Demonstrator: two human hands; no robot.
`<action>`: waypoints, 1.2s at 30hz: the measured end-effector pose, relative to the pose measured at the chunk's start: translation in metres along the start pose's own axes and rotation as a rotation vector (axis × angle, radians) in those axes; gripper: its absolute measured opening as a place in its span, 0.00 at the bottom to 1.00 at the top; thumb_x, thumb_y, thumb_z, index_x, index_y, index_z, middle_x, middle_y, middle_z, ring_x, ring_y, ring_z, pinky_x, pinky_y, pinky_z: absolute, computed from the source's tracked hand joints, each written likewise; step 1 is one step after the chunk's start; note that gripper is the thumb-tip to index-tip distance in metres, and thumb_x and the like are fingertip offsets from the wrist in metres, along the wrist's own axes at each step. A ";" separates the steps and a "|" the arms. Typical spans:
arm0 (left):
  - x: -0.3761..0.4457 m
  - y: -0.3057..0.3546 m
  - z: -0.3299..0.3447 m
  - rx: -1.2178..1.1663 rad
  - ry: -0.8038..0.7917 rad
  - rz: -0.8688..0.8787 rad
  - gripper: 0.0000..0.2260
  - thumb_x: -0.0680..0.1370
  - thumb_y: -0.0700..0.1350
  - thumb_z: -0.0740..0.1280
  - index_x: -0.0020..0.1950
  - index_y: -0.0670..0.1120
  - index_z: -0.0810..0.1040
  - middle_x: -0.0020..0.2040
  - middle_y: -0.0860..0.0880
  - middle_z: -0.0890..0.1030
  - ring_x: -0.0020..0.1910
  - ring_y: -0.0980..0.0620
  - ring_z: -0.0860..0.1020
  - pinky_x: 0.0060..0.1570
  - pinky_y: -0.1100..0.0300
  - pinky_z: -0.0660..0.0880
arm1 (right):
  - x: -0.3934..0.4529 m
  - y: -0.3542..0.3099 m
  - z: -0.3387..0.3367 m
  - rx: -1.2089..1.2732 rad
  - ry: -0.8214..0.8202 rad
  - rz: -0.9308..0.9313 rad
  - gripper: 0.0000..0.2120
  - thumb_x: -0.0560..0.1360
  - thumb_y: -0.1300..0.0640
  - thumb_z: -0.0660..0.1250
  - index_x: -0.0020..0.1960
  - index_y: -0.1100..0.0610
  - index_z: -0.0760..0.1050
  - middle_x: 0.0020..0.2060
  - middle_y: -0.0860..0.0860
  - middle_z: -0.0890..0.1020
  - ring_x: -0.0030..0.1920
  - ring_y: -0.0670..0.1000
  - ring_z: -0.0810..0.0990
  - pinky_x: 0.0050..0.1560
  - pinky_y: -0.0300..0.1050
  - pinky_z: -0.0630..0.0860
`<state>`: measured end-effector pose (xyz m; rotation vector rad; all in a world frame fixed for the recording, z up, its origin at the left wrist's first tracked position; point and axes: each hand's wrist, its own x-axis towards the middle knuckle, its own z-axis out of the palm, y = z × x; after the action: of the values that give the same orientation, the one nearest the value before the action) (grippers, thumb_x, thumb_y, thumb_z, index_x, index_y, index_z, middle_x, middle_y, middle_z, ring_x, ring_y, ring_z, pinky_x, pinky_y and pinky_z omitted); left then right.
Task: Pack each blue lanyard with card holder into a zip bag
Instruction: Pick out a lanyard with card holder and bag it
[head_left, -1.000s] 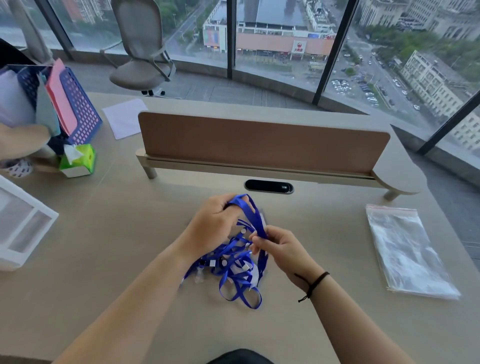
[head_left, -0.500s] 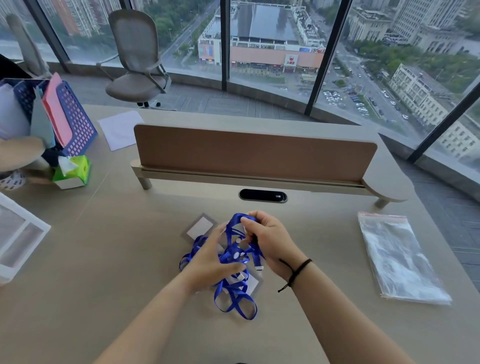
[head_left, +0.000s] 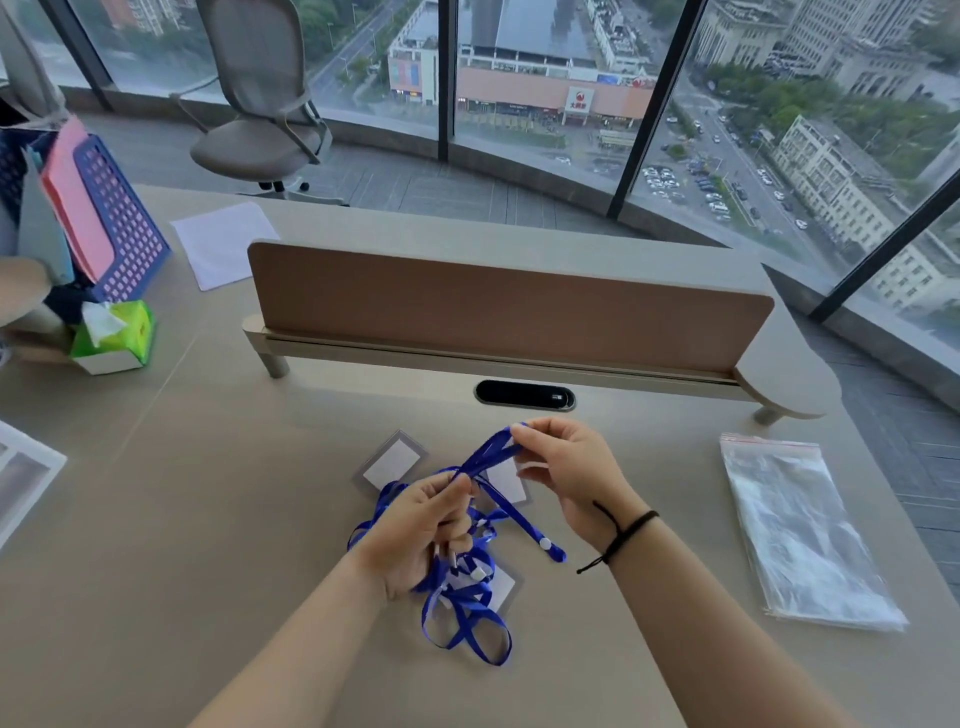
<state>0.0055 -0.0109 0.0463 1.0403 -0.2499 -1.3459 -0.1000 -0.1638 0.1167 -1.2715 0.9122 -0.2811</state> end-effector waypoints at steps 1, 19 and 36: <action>0.004 0.005 -0.002 -0.033 0.014 0.002 0.15 0.76 0.54 0.70 0.38 0.45 0.72 0.31 0.50 0.58 0.27 0.55 0.58 0.29 0.62 0.63 | 0.002 0.003 -0.004 0.027 -0.002 0.025 0.04 0.77 0.60 0.69 0.45 0.60 0.80 0.39 0.56 0.83 0.40 0.52 0.79 0.45 0.47 0.78; 0.111 -0.009 -0.021 -0.321 0.482 -0.090 0.08 0.82 0.37 0.60 0.43 0.43 0.68 0.35 0.46 0.72 0.28 0.50 0.68 0.38 0.52 0.73 | 0.111 0.108 -0.025 -0.407 0.023 0.297 0.14 0.71 0.49 0.75 0.52 0.55 0.82 0.45 0.48 0.85 0.43 0.46 0.81 0.48 0.45 0.79; 0.146 -0.017 -0.060 -0.176 0.705 -0.197 0.10 0.84 0.42 0.59 0.57 0.42 0.79 0.34 0.45 0.81 0.29 0.50 0.72 0.36 0.52 0.71 | 0.198 0.168 0.006 -1.113 0.280 0.538 0.42 0.60 0.32 0.75 0.63 0.57 0.70 0.56 0.53 0.74 0.58 0.55 0.76 0.51 0.50 0.77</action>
<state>0.0752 -0.1088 -0.0577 1.3407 0.4984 -1.0683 -0.0192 -0.2347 -0.1198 -1.9225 1.7209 0.5804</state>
